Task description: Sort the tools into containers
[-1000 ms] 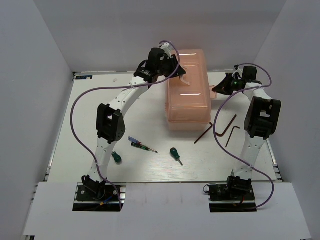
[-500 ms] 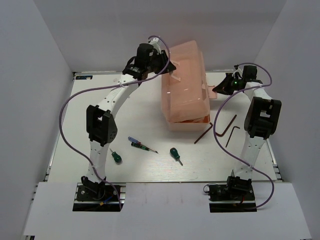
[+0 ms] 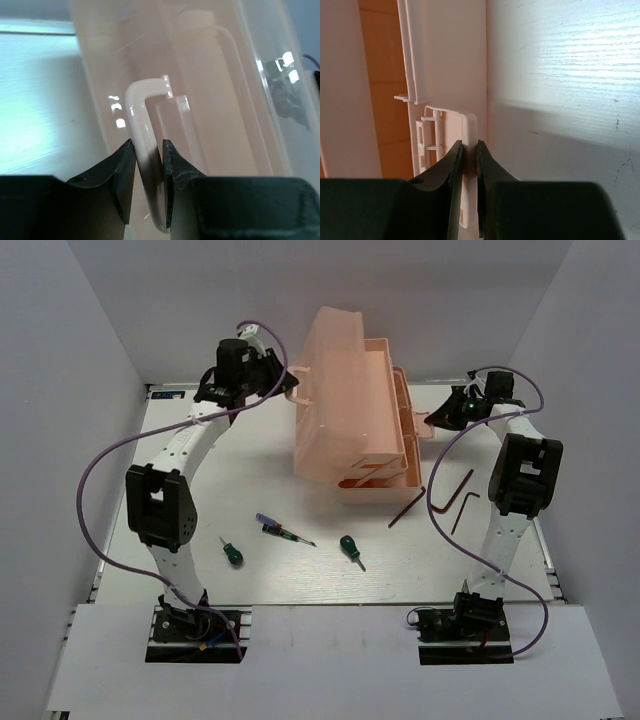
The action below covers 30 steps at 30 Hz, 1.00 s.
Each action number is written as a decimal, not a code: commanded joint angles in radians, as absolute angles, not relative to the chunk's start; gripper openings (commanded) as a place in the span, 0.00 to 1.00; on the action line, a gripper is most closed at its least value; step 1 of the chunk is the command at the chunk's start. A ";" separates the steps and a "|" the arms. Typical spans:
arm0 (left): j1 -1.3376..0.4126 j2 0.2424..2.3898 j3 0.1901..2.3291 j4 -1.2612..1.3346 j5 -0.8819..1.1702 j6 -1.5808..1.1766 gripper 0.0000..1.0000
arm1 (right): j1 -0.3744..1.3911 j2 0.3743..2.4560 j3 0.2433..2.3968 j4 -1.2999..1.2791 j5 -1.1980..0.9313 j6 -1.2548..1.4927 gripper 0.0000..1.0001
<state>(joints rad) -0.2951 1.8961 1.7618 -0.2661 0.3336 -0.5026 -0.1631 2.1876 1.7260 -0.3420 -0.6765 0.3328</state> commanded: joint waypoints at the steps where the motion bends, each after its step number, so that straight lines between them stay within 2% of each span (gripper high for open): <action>1: -0.244 1.847 1.645 -0.331 0.339 -0.397 0.00 | -0.221 2.155 1.744 -0.348 -0.571 0.284 0.00; 9: -0.170 1.795 1.488 -0.293 0.339 -0.368 0.00 | -0.225 2.152 1.735 -0.354 -0.577 0.279 0.00; 16: -0.101 1.795 1.445 -0.352 0.292 -0.336 0.01 | -0.227 2.154 1.732 -0.357 -0.591 0.279 0.00; 17: -0.092 1.795 1.445 -0.368 0.276 -0.336 0.08 | -0.227 2.152 1.735 -0.357 -0.595 0.282 0.00; 18: -0.075 1.795 1.445 -0.383 0.259 -0.336 0.29 | -0.227 2.154 1.732 -0.359 -0.597 0.282 0.00; 20: -0.055 1.786 1.445 -0.423 0.216 -0.345 0.50 | -0.227 2.152 1.730 -0.360 -0.600 0.285 0.00; 21: -0.035 1.786 1.445 -0.437 0.206 -0.345 0.64 | -0.226 2.154 1.733 -0.357 -0.598 0.287 0.00; 25: 0.004 1.741 1.465 -0.478 0.161 -0.345 0.84 | -0.224 2.163 1.747 -0.357 -0.594 0.321 0.00; 30: 0.043 1.684 1.483 -0.494 0.166 -0.365 0.85 | -0.218 2.161 1.740 -0.342 -0.603 0.347 0.00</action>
<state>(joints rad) 0.0383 1.7985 1.4513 -0.4709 0.1802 -0.3668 -0.2008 2.1868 1.7260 -0.3412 -0.6785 0.3321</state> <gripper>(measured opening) 0.847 0.167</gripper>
